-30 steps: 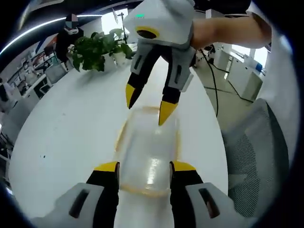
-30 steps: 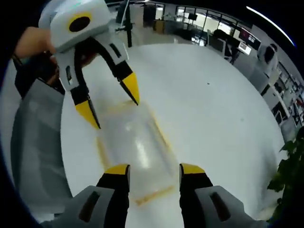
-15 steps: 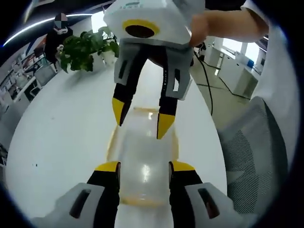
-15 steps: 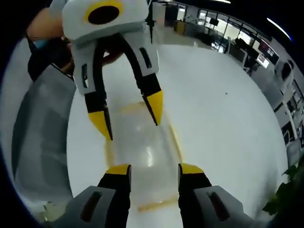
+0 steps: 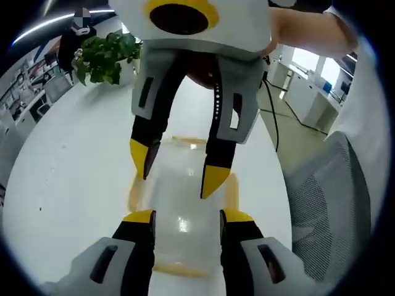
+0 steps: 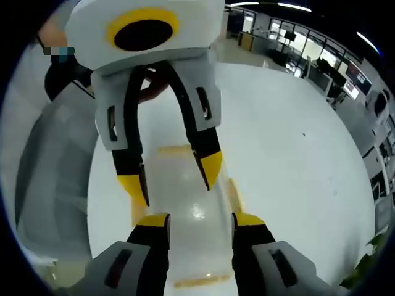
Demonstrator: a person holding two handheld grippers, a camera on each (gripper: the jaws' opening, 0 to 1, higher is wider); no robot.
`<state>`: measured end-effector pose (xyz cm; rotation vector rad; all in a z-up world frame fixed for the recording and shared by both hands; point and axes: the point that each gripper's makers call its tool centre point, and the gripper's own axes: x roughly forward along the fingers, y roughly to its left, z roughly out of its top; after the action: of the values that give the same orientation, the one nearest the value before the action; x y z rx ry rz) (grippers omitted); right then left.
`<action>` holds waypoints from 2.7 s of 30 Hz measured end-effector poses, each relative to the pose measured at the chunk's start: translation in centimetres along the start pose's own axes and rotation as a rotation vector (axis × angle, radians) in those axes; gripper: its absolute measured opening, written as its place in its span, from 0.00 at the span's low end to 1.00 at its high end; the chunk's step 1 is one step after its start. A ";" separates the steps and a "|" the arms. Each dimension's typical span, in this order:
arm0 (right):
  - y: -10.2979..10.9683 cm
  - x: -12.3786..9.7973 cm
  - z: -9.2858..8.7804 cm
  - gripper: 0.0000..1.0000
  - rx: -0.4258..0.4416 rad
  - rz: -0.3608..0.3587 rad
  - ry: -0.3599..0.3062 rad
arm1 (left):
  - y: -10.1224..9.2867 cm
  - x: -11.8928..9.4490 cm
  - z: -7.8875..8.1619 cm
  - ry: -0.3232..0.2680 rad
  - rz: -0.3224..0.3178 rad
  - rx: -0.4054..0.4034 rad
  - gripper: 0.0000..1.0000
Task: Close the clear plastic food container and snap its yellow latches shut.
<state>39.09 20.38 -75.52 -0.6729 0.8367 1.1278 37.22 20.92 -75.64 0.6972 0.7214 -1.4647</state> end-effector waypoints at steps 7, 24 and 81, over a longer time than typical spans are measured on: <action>-0.5 0.0 0.5 0.42 -0.007 0.003 -0.005 | -0.1 0.1 0.1 0.000 0.004 -0.019 0.44; -1.5 0.7 -0.3 0.47 -0.024 0.033 0.038 | -1.2 0.8 -0.2 0.048 0.067 0.068 0.54; -0.5 2.2 -0.5 0.41 -0.041 0.328 0.228 | -1.4 2.5 -0.7 0.094 0.351 0.250 0.51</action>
<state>39.92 20.84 -77.61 -0.7240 1.1512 1.3815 35.81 19.91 -78.05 1.0348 0.4600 -1.2136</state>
